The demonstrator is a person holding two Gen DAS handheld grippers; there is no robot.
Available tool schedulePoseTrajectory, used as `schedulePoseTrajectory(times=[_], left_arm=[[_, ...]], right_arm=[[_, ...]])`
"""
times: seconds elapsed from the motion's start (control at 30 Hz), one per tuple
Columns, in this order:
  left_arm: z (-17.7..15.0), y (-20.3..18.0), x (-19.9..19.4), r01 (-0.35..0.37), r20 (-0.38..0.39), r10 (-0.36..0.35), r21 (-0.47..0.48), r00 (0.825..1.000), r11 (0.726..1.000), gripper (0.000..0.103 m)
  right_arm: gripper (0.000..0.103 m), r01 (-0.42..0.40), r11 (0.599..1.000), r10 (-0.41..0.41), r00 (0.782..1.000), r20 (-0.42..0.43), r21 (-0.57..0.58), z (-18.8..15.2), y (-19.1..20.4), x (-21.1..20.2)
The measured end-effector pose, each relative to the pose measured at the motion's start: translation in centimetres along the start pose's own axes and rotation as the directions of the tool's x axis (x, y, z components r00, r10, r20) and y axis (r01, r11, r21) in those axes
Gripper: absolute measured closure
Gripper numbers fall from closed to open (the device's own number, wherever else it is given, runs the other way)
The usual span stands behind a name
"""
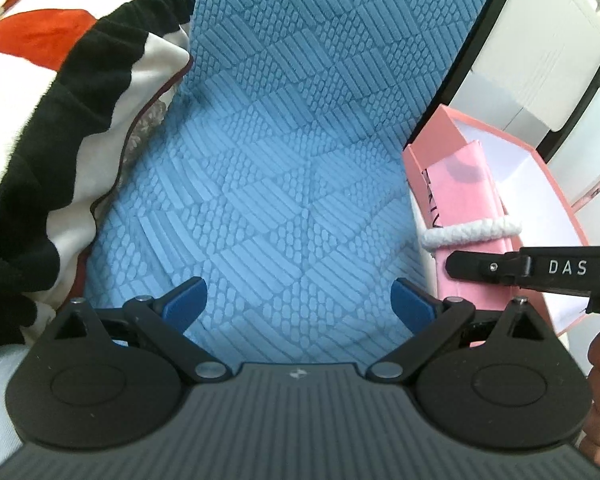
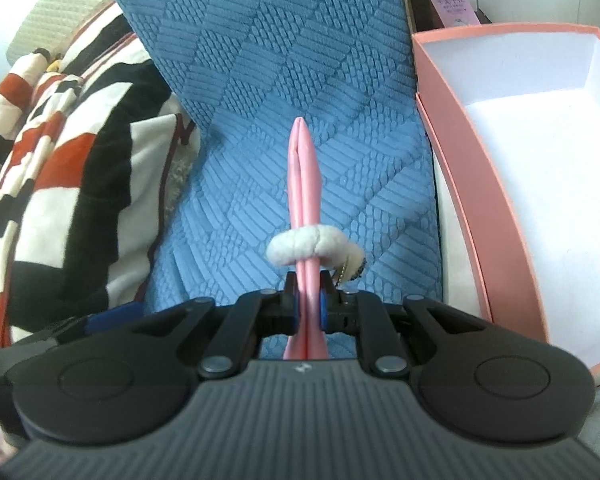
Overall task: Organize objects
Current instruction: 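Carry the banded pink strip with the right gripper into the pink box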
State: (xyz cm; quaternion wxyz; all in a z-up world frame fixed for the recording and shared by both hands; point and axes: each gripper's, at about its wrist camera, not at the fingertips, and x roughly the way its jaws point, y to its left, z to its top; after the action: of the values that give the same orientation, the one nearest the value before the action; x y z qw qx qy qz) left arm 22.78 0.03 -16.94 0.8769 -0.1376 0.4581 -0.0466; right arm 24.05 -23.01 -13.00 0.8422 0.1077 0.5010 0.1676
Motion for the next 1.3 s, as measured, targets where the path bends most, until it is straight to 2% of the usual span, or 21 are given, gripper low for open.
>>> schedulePoseTrajectory(times=[0.3,0.73,1.0,1.2,1.3], left_arm=[[0.7,-2.0,-2.4,0.009,-0.014,-0.008,0.016,1.000,1.000,0.003],[3.1,-6.1,-6.6,0.028,0.027,-0.029,0.035,0.999,0.999,0.003],[4.8,-9.4,-7.4,0.041,0.037,-0.043,0.051,0.998,0.998,0.003],[6.4,-11.5,-8.0,0.092,0.035,-0.094,0.050,0.995,0.994,0.003],[7.0,-12.7,-8.2,0.082,0.044,-0.084,0.059,0.995,0.995,0.003]], right_arm=[[0.090,-0.032,0.999,0.032,0.999,0.039,0.007,1.3,0.4,-3.6],[0.090,-0.041,0.999,0.041,0.995,0.086,-0.002,3.9,-0.9,-9.3],[0.090,-0.048,0.999,0.047,0.992,0.115,0.003,5.2,-2.1,-11.9],[0.090,-0.050,0.999,0.048,0.990,0.130,0.012,6.2,-3.2,-13.5],[0.090,-0.049,0.999,0.046,0.989,0.141,0.018,6.8,-4.0,-14.3]])
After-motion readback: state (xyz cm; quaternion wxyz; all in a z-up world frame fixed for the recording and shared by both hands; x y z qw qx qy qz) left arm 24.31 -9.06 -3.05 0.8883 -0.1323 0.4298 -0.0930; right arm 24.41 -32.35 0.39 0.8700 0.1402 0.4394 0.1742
